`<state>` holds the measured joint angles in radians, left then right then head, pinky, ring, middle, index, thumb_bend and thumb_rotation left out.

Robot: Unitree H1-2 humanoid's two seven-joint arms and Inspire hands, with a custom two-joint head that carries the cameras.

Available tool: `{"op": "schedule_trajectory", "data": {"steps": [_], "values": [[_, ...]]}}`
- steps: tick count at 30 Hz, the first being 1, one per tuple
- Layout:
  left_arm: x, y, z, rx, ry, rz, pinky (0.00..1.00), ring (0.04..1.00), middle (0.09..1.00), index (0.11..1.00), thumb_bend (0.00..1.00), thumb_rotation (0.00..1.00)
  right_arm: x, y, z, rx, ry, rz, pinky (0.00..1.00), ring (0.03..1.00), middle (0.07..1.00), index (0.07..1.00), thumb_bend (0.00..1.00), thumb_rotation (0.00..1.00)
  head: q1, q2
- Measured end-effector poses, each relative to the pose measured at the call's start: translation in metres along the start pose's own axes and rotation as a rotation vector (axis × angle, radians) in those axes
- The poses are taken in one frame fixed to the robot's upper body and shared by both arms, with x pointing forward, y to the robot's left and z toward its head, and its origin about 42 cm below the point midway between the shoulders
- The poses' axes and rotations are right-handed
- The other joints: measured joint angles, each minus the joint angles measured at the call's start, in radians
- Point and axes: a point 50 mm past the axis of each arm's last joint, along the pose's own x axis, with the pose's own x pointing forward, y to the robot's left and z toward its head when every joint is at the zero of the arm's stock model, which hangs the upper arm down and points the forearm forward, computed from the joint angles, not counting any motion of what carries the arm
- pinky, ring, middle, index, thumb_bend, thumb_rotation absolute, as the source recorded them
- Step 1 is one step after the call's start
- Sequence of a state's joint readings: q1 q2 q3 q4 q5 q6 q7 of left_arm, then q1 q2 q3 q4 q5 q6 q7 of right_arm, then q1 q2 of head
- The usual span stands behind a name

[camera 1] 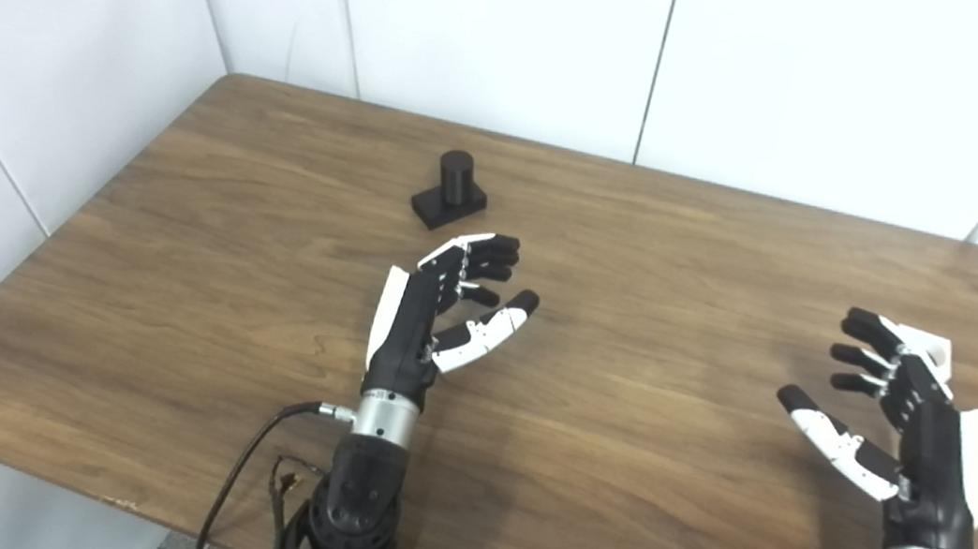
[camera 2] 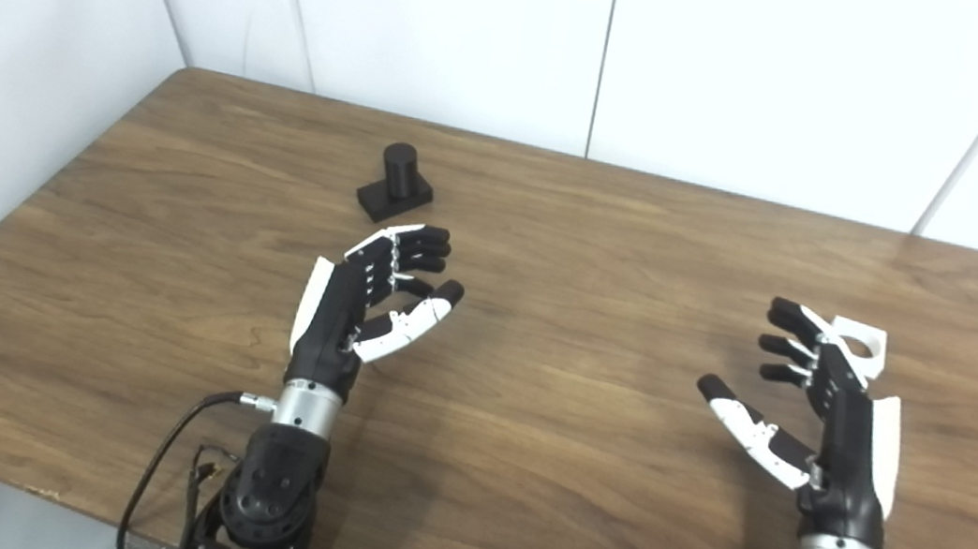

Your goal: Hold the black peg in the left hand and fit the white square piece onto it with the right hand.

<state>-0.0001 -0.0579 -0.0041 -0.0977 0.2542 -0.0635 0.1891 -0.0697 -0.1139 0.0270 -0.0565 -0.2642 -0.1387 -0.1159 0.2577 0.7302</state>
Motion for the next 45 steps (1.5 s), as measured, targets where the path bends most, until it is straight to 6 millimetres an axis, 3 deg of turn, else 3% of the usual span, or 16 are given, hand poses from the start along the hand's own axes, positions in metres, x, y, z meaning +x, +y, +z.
{"op": "schedule_trajectory", "data": {"steps": [5,11,19,28,45], "values": [[0.012,0.009,0.004,0.089,-0.016,0.038,0.71,0.819,0.833,0.778,0.67,0.35,0.004,-0.006,0.0,-0.015,-0.008,-0.005,0.58,0.695,0.783,0.761,0.69,0.23,0.002,-0.002],[0.046,0.029,0.019,0.267,-0.065,0.042,0.82,0.891,0.873,0.805,0.72,0.37,0.005,-0.006,-0.001,-0.02,-0.005,-0.006,0.57,0.694,0.785,0.764,0.69,0.24,0.0,-0.005],[0.077,0.058,0.032,0.379,-0.084,0.028,0.77,0.875,0.862,0.77,0.74,0.34,0.005,-0.006,-0.001,-0.021,-0.006,-0.006,0.58,0.688,0.778,0.763,0.68,0.22,-0.003,-0.006],[0.101,0.066,0.038,0.474,-0.091,0.03,0.68,0.826,0.851,0.767,0.72,0.29,0.006,-0.006,-0.001,-0.021,-0.006,-0.005,0.58,0.686,0.779,0.763,0.69,0.24,-0.009,-0.009],[0.137,0.073,0.014,0.617,0.02,-0.014,0.68,0.869,0.888,0.754,0.8,0.33,0.006,-0.006,-0.001,-0.018,-0.004,-0.009,0.57,0.685,0.826,0.796,0.68,0.23,-0.034,-0.014]]}}
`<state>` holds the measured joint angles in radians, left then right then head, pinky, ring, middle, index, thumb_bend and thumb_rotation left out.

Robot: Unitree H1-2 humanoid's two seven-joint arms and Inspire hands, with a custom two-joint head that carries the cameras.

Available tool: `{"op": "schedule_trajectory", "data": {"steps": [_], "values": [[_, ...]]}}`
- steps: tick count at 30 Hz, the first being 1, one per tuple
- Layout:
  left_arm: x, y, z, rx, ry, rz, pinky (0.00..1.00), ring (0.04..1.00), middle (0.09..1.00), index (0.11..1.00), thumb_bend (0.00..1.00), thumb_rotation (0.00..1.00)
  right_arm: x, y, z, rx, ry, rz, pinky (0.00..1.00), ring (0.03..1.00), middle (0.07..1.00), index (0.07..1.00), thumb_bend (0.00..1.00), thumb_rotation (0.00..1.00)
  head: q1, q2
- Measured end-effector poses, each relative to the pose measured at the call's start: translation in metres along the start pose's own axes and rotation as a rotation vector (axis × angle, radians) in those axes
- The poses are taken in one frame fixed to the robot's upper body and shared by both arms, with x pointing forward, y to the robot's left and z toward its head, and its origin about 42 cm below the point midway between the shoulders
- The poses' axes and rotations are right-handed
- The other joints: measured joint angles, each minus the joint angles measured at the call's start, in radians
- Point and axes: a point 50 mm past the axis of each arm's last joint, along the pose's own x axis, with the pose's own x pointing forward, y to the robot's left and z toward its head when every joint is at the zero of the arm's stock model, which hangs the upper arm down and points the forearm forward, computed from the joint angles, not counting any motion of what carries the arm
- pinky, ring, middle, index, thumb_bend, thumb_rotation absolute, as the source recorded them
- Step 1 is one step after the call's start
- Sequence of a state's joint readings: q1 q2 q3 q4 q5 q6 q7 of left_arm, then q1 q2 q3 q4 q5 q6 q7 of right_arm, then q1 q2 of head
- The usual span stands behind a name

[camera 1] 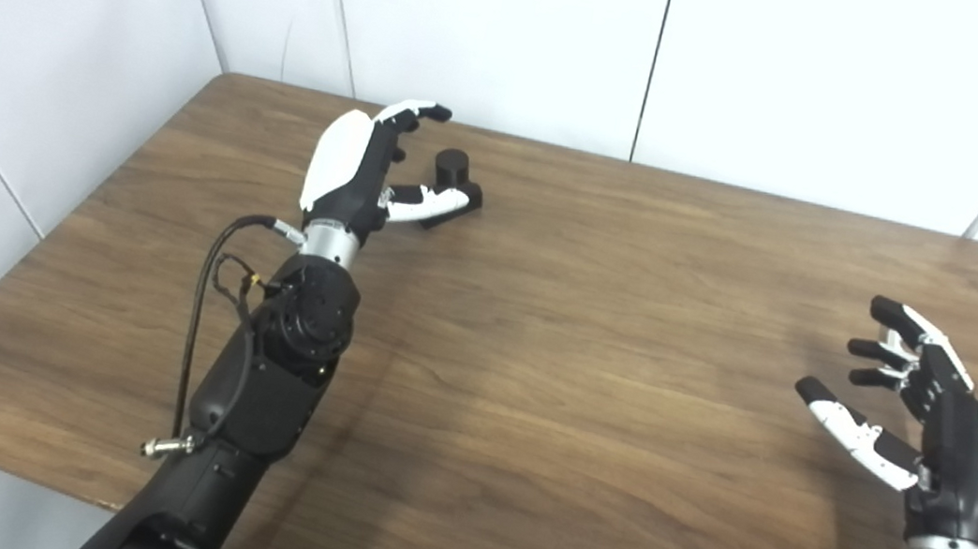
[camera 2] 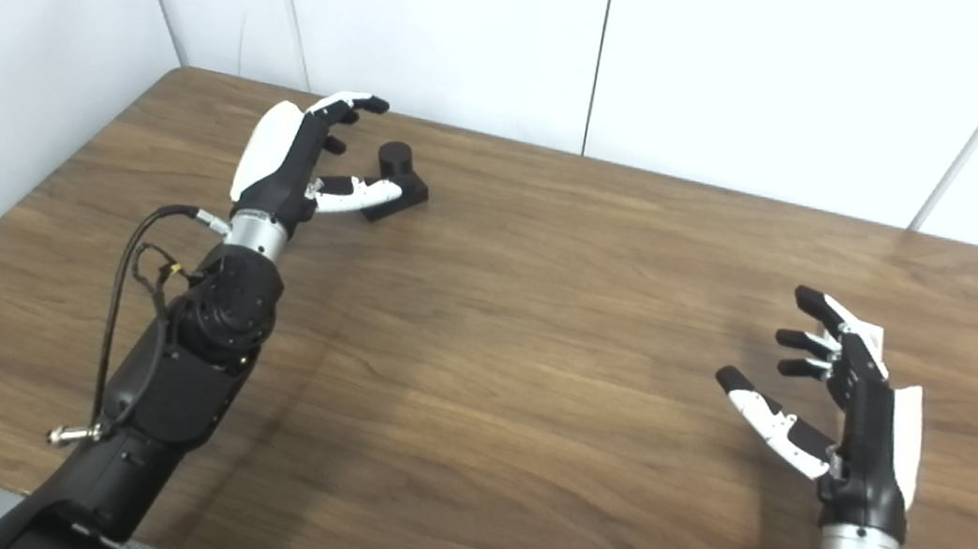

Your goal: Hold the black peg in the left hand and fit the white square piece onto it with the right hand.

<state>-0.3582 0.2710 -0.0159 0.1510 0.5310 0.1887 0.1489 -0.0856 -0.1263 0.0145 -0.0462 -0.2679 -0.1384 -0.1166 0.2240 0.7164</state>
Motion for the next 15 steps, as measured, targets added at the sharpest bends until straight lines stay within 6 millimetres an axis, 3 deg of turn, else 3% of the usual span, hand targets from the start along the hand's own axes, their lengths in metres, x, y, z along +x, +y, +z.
{"op": "schedule_trajectory", "data": {"steps": [5,10,15], "values": [[0.007,-0.008,-0.001,0.028,0.01,-0.025,0.7,0.9,0.902,0.756,0.83,0.38,0.0,0.0,0.0,0.001,0.0,-0.003,0.56,0.684,0.834,0.794,0.68,0.23,-0.003,0.0],[0.013,-0.012,-0.003,0.062,0.015,-0.043,0.88,0.952,0.928,0.764,0.86,0.43,0.0,0.0,0.001,0.001,-0.001,-0.003,0.56,0.674,0.826,0.788,0.67,0.21,-0.009,0.003],[0.019,-0.014,-0.006,0.102,0.019,-0.056,0.99,0.994,0.959,0.77,0.87,0.45,-0.001,-0.001,0.0,0.001,0.001,-0.006,0.55,0.674,0.824,0.785,0.67,0.21,-0.014,0.005]]}}
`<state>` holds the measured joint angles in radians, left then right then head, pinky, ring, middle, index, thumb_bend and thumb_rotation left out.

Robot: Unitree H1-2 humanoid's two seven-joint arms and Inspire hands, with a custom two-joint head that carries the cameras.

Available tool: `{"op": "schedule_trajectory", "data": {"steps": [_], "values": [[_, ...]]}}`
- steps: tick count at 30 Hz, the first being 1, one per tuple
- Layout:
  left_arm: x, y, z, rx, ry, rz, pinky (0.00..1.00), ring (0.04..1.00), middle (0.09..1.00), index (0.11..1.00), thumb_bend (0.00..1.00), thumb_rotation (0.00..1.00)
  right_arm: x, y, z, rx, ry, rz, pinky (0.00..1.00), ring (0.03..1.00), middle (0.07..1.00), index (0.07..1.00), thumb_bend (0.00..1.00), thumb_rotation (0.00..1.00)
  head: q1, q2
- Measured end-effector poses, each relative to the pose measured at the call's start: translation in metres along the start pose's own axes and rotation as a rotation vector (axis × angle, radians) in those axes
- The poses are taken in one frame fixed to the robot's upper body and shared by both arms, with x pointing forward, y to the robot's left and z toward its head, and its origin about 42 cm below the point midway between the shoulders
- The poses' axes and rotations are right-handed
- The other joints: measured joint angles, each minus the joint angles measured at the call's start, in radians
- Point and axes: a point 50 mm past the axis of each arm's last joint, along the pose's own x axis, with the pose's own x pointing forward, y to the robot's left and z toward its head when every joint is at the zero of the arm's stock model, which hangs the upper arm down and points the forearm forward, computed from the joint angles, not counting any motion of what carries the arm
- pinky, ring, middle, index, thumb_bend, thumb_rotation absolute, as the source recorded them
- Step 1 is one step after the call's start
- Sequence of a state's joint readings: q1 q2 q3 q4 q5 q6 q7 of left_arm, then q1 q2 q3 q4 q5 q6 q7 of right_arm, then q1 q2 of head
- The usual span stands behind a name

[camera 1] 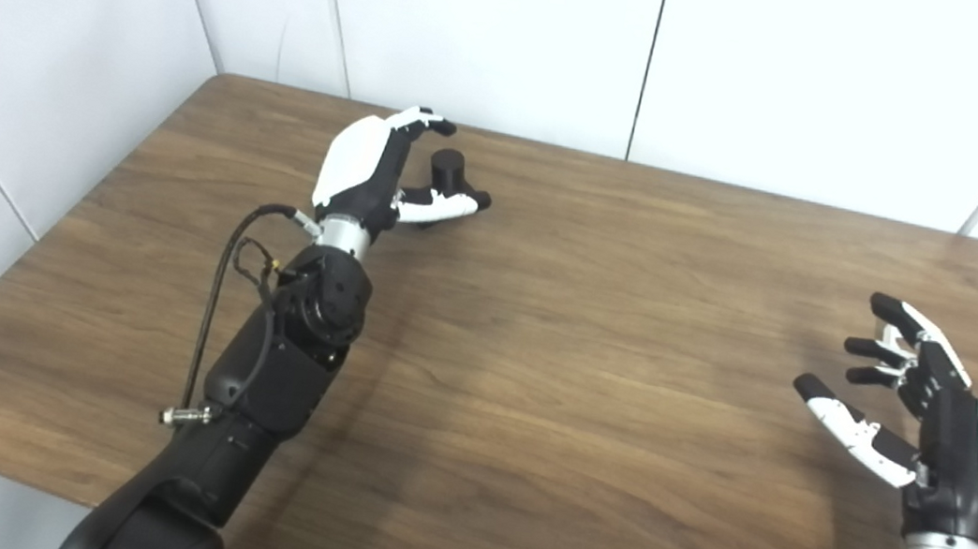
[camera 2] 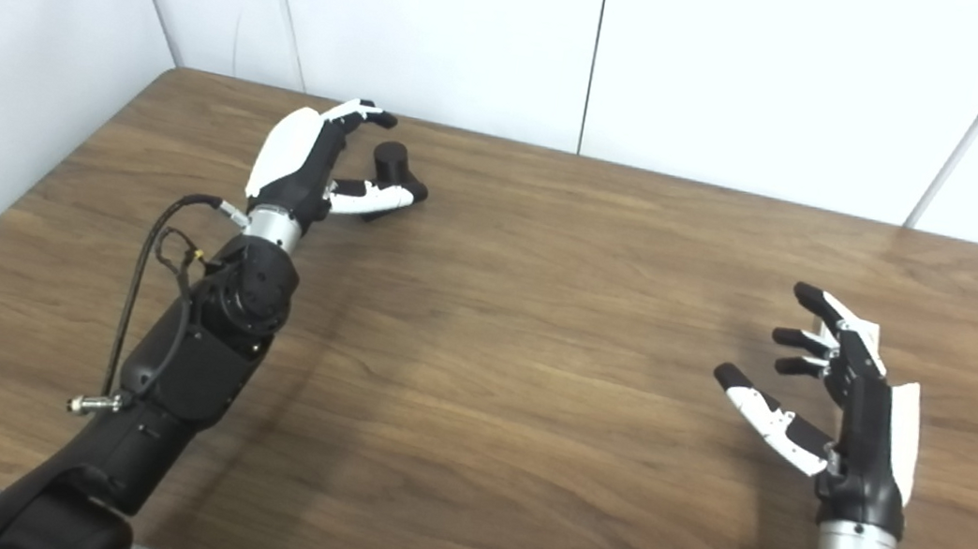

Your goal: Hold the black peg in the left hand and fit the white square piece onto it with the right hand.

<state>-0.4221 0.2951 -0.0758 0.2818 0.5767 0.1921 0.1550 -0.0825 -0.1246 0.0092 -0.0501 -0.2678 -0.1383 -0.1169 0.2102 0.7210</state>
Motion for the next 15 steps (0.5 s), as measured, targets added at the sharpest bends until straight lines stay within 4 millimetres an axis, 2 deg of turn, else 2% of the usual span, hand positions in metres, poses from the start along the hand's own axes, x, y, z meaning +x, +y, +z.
{"op": "schedule_trajectory", "data": {"steps": [7,15], "values": [[0.0041,-0.0053,-0.0019,0.059,0.03,-0.02,1.0,1.0,0.996,0.784,0.9,0.5,-0.0011,-0.0008,0.0006,0.0,-0.001,-0.003,0.55,0.671,0.827,0.787,0.68,0.21,-0.005,0.003],[0.0052,-0.0096,-0.0057,0.11,0.064,-0.032,1.0,1.0,1.0,0.791,0.91,0.53,-0.0014,-0.0013,0.0004,0.0,0.0,-0.005,0.56,0.673,0.826,0.785,0.68,0.21,-0.005,0.005]]}}
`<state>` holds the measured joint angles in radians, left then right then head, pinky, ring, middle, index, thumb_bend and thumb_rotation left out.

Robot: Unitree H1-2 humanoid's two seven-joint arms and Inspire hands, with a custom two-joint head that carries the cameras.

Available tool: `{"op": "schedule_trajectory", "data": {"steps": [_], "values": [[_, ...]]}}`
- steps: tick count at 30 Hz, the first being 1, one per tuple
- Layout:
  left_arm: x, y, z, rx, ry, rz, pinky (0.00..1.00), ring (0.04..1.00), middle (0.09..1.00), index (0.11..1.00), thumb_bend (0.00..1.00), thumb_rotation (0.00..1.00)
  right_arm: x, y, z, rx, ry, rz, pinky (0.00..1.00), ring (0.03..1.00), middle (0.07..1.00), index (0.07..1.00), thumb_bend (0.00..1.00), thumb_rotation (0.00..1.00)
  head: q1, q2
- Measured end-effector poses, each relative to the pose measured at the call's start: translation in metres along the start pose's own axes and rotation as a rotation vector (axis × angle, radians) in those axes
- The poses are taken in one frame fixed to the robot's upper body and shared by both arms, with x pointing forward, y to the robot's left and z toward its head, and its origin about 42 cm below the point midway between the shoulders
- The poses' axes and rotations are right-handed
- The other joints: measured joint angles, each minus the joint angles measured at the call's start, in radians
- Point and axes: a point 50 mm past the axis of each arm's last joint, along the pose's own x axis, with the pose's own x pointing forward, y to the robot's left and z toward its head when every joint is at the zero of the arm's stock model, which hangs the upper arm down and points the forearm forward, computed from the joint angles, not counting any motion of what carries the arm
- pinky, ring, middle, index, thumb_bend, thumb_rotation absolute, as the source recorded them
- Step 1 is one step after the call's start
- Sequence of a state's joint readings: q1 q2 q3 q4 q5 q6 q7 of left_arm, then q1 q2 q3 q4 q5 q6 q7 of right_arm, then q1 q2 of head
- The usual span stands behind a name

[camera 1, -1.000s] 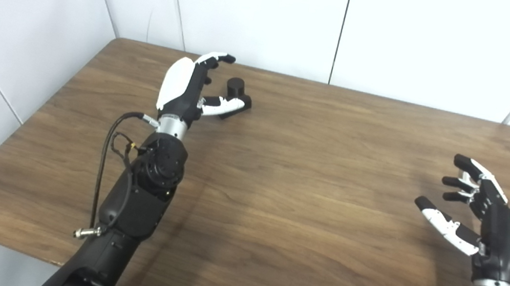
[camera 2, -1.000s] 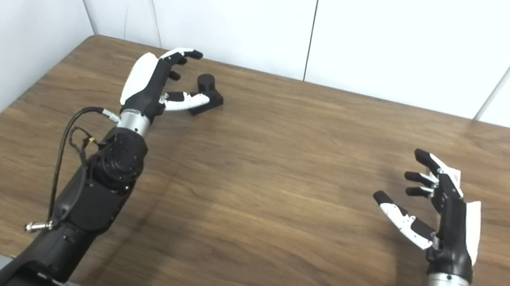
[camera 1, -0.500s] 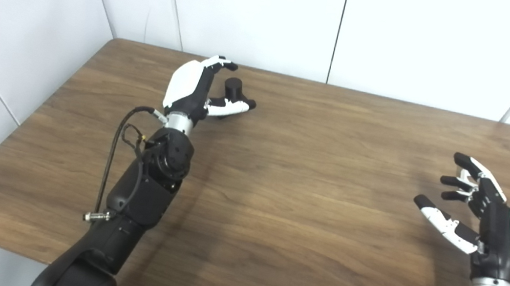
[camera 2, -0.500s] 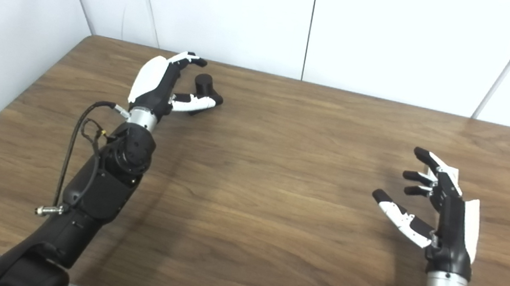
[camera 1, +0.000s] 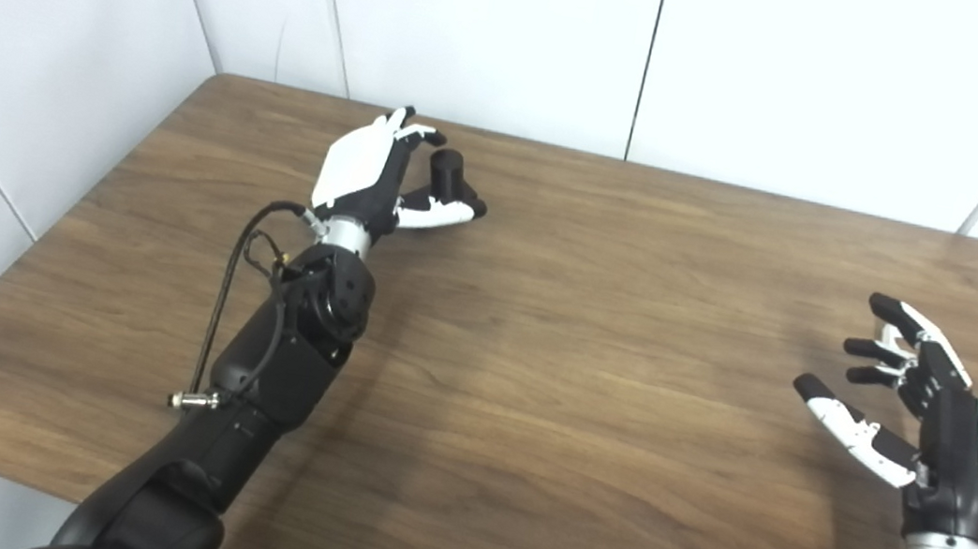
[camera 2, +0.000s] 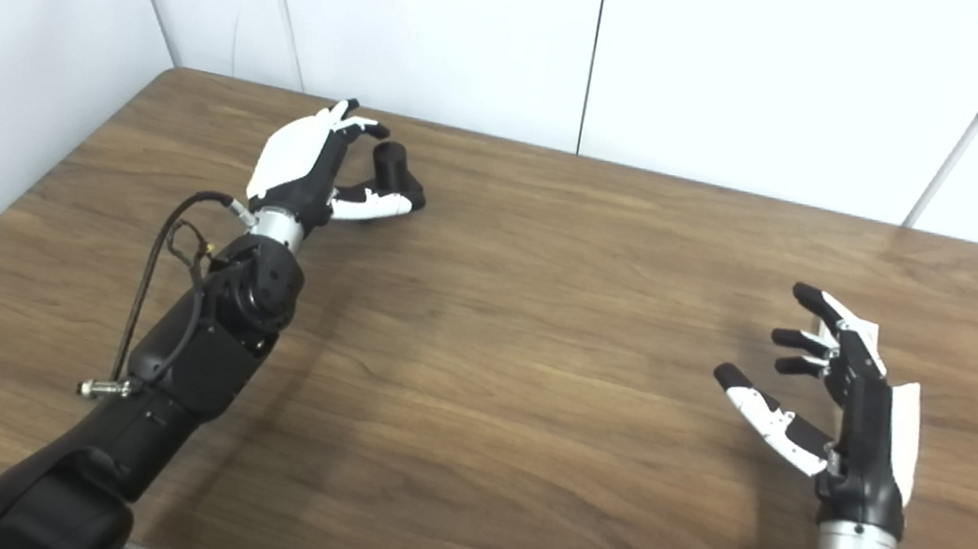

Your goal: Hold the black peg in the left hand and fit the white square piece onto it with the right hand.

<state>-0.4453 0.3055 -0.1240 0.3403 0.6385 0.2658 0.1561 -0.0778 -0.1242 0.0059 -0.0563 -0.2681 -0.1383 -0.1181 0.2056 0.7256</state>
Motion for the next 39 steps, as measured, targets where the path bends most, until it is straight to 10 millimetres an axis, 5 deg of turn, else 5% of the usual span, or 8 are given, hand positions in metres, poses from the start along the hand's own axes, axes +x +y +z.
{"op": "schedule_trajectory", "data": {"steps": [39], "values": [[0.007,-0.02,-0.023,0.09,0.115,-0.018,1.0,1.0,0.995,0.682,0.85,0.44,-0.01,-0.007,0.001,-0.021,0.003,-0.014,0.53,0.672,0.84,0.776,0.67,0.25,-0.025,0.018]]}}
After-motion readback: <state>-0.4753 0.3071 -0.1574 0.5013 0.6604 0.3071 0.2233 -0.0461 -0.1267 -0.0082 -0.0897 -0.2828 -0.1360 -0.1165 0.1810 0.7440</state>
